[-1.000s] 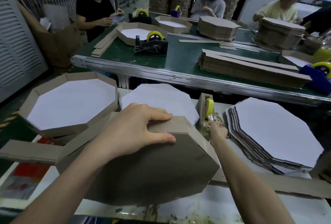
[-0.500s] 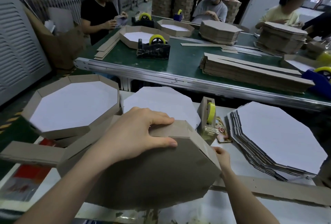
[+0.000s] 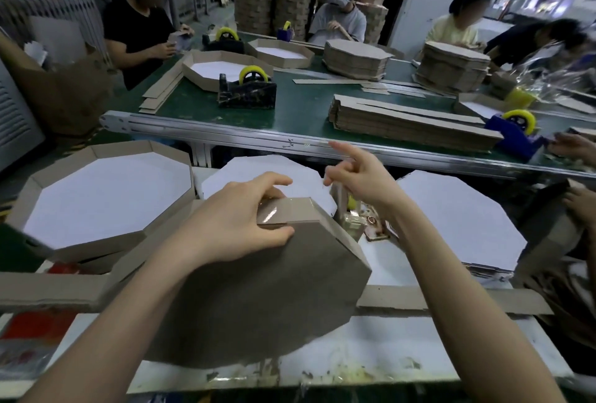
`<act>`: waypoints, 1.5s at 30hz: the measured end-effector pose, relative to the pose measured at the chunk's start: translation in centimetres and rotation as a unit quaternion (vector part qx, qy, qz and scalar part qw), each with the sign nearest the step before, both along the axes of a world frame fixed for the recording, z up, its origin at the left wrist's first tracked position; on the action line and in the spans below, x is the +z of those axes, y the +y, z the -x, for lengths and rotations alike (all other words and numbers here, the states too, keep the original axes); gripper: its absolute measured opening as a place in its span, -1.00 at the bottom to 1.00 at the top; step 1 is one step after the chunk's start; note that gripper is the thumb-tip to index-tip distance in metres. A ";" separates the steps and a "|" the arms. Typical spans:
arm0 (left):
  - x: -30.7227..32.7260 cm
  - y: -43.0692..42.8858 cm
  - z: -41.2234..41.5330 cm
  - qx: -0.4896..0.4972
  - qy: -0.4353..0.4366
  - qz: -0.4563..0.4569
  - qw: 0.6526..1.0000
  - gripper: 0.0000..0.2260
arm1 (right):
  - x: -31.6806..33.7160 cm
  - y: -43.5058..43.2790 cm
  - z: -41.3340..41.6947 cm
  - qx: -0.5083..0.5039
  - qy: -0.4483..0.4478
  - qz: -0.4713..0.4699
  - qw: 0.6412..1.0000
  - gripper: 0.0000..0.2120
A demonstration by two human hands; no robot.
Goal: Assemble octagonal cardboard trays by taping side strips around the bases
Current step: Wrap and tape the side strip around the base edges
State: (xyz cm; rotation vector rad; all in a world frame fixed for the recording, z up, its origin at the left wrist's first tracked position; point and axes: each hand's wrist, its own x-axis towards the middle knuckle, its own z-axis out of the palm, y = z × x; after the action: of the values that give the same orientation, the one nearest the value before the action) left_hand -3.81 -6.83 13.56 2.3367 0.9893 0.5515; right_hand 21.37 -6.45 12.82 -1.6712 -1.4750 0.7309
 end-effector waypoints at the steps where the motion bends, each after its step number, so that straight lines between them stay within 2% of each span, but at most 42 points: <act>1: 0.0 0.0 0.1 -0.002 -0.002 0.006 1.000 -0.38 | 1.4 -0.6 1.0 0.030 0.014 -0.009 0.999 -0.48; 5: 0.0 0.0 0.4 -0.020 -0.021 0.043 0.999 -0.28 | 5.1 -3.0 4.0 0.175 0.152 -0.020 0.973 -0.59; 7: -0.1 0.1 0.6 -0.021 -0.024 0.051 0.998 -0.26 | 5.6 -3.8 4.6 0.217 0.186 -0.004 0.958 -0.59; 10: -0.1 0.2 0.9 -0.019 -0.037 0.056 0.998 -0.30 | 4.9 -4.7 4.7 0.217 0.150 0.051 0.963 -0.57; 15: 0.2 -0.1 1.1 -0.036 -0.034 0.040 0.998 -0.46 | 3.1 -5.3 3.8 0.136 0.101 0.120 0.978 -0.63; 28: -0.2 0.0 1.1 -0.078 -0.004 -0.010 0.997 -0.73 | 1.9 -6.0 2.5 0.129 0.107 0.130 0.977 -0.68; 34: -0.5 0.1 1.5 -0.074 -0.023 -0.004 0.997 -0.75 | 1.2 -5.7 2.8 0.111 0.050 0.130 0.984 -0.84; 39: -0.6 0.0 1.7 -0.076 -0.027 -0.001 0.997 -0.79 | 0.8 -5.1 2.8 0.116 0.008 0.160 0.980 -0.77; 43: -0.6 0.1 2.4 -0.073 -0.060 0.019 0.995 -0.80 | -0.2 -4.9 1.7 0.116 -0.100 0.185 0.971 -0.71; 45: -0.4 0.2 2.7 -0.086 -0.062 0.027 0.994 -0.79 | -1.0 -5.0 1.0 0.145 -0.079 0.219 0.962 -0.69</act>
State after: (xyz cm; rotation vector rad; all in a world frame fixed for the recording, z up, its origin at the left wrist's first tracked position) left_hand -6.46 -6.63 13.14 2.2813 0.7284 0.5856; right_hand 20.41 -11.49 11.85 -1.8908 -1.7903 1.1758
